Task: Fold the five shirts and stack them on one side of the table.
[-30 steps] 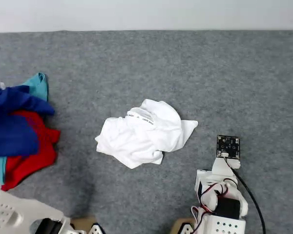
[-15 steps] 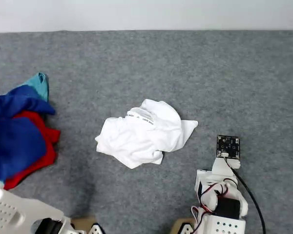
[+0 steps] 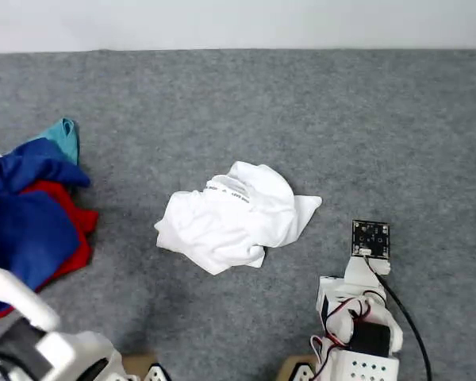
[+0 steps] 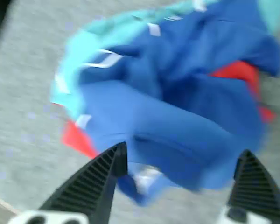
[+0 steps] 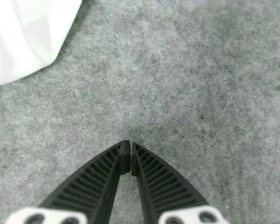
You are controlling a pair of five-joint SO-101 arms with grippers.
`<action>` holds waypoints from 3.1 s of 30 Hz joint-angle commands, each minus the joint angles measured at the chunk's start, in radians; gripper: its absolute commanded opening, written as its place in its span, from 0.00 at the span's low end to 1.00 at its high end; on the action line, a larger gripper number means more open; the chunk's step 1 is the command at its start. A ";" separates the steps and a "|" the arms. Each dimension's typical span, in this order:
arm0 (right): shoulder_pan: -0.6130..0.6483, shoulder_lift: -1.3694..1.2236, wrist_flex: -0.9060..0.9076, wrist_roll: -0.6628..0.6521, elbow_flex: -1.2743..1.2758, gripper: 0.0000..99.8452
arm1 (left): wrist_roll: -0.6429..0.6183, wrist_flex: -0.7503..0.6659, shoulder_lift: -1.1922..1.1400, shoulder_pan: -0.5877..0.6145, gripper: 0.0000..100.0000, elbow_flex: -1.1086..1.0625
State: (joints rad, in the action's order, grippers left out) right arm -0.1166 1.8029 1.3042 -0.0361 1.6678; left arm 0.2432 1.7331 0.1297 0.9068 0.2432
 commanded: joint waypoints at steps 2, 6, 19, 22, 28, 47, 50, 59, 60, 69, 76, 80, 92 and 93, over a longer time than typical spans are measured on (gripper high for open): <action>0.001 0.010 0.005 -0.011 0.015 0.01 | -0.232 0.020 0.097 -0.115 0.36 -0.119; 0.001 0.010 0.005 -0.011 0.015 0.01 | -0.350 0.018 0.057 -0.127 0.36 -0.139; 0.001 0.010 0.005 -0.011 0.015 0.01 | -0.298 0.021 0.204 -0.319 0.35 -0.119; 0.004 0.010 0.005 -0.011 0.015 0.01 | -0.295 0.021 0.253 -0.396 0.31 -0.143; 0.007 0.010 0.005 -0.011 0.015 0.01 | -0.292 0.021 0.296 -0.546 0.29 -0.153; 0.604 0.010 -0.130 -0.011 0.015 0.01 | -0.216 0.017 0.290 -0.704 0.29 -0.334; 0.694 0.010 -0.096 -0.011 0.015 0.01 | -0.215 -0.015 0.292 -0.704 0.29 -0.367; 0.816 0.010 0.005 -0.012 0.015 0.01 | -0.213 -0.095 0.293 -0.704 0.29 -0.447; 0.817 0.010 0.005 -0.014 0.015 0.01 | -0.213 -0.095 0.293 -0.704 0.29 -0.447; 0.657 0.010 0.004 -0.348 0.015 0.01 | -0.213 -0.095 0.295 -0.644 0.29 -0.447; 0.404 0.010 -0.084 -0.468 0.014 0.01 | -0.216 -0.089 0.298 -0.612 0.29 -0.447; 0.226 0.008 -0.171 -0.431 -0.098 0.01 | -0.219 -0.091 0.295 -0.614 0.29 -0.447; 0.173 -0.262 -0.222 -0.164 -0.493 0.01 | -0.219 -0.087 0.290 -0.796 0.29 -0.447; 0.174 -0.344 -0.216 -0.150 -0.551 0.01 | -0.219 -0.089 0.290 -0.798 0.29 -0.449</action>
State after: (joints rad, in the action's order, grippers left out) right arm 0.0675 1.6372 1.0894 -0.2309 1.2935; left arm 0.0238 1.6579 0.3951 0.1304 -0.2064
